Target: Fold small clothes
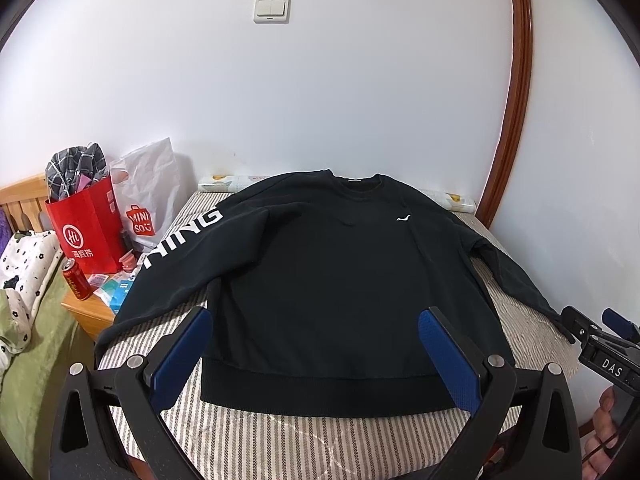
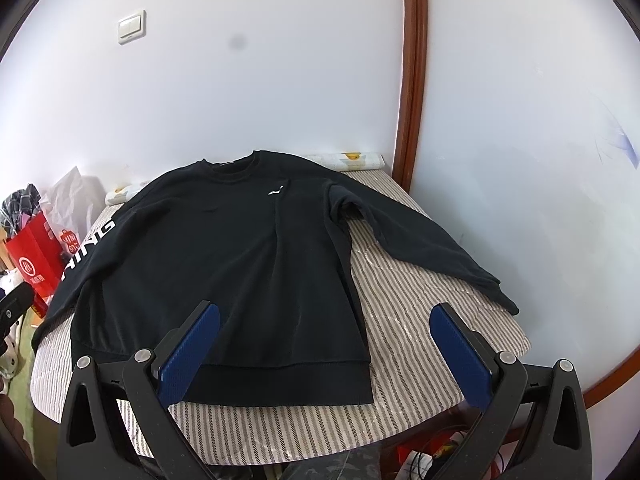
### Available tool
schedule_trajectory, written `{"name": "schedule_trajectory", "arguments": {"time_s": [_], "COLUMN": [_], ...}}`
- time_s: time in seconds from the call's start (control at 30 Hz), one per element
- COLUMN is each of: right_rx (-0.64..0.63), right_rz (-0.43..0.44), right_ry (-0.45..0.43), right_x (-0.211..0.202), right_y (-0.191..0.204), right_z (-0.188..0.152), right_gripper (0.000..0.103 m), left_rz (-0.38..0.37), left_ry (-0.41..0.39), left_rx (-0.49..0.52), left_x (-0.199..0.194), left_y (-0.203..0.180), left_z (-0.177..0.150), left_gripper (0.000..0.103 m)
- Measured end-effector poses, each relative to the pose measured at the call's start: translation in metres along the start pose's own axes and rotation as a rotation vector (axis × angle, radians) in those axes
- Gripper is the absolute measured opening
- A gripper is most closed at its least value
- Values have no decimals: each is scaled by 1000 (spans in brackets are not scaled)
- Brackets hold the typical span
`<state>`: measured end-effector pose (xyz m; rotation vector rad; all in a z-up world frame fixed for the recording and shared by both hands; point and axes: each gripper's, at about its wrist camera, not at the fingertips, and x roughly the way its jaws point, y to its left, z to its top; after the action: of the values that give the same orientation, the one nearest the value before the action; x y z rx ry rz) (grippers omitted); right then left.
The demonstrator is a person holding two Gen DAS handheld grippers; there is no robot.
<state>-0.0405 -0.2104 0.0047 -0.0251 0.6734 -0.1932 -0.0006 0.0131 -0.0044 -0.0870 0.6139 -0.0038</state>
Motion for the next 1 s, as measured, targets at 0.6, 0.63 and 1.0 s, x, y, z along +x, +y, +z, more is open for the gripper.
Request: {"name": "schedule_trajectory", "arguments": {"time_s": [0.6,0.63,1.0], "right_rx": [-6,-7,-12], "right_rz": [14,14,28], "right_ry": [-6,-5,-6], "right_x": [-1,-2,-3], "right_y": [1,2,6], "right_z": [-3,-4,-8], "right_gripper": [103,103,103], "left_rz": [5,9,-3], "left_ry": [-4,-2,-12], "left_rx": [-20,-24,-37], "left_x": [-2,-2,-9], "left_y": [9,9,18], "left_z": [-2,-1,-2], "left_gripper": [103,103,103]}}
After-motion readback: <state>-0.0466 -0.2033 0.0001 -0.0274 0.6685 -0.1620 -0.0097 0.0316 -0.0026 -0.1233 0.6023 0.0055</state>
